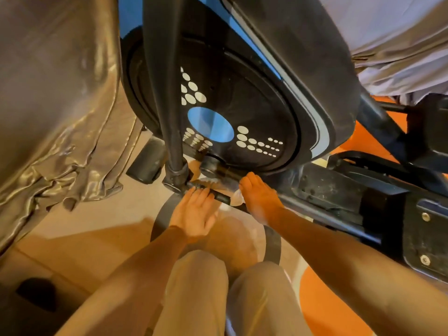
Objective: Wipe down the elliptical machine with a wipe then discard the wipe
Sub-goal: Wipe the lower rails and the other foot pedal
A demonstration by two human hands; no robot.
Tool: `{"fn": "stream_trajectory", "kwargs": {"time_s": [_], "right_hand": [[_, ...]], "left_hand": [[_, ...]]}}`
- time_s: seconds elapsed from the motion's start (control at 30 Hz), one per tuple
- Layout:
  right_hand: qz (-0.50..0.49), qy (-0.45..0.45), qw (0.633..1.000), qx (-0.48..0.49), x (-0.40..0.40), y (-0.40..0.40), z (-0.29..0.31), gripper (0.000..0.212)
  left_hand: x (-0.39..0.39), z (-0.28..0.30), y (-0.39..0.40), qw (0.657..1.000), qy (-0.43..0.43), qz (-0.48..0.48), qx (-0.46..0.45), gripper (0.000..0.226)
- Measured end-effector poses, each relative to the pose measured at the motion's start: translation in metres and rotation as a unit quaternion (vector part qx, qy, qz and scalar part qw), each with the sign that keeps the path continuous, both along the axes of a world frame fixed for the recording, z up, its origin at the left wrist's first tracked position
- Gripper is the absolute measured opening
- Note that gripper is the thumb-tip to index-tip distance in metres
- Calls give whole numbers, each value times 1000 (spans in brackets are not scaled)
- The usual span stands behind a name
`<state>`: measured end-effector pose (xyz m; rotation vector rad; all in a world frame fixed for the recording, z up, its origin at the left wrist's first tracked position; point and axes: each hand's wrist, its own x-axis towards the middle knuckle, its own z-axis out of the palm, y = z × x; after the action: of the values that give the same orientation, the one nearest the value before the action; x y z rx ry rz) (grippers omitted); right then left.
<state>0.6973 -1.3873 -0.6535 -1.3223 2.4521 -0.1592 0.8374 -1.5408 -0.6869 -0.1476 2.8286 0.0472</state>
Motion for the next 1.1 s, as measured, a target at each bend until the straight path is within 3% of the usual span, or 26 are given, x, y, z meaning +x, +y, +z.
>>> {"fn": "stream_trajectory", "kwargs": {"time_s": [0.13, 0.27, 0.53, 0.67, 0.9, 1.0, 1.1], "right_hand": [[23, 13, 999, -21, 0, -16, -52, 32], [19, 10, 999, -37, 1, -33, -91, 29], [-22, -29, 995, -89, 3, -69, -160, 25], [-54, -73, 988, -128, -6, -90, -180, 25], [-41, -64, 993, -88, 4, -97, -213, 42], [-14, -30, 999, -38, 19, -91, -235, 61], [7, 13, 999, -50, 31, -83, -245, 64]], "left_hand": [[-4, -51, -8, 999, -40, 31, 4, 65], [-8, -94, -18, 999, 4, 50, 7, 78], [-7, -149, -29, 982, -37, 166, 84, 65], [-10, -173, -36, 979, -3, 185, 88, 66], [-11, -204, -40, 984, 20, 174, 37, 62], [-6, -214, -42, 984, 39, 168, 42, 62], [-6, -220, -44, 978, 45, 186, 78, 64]]}}
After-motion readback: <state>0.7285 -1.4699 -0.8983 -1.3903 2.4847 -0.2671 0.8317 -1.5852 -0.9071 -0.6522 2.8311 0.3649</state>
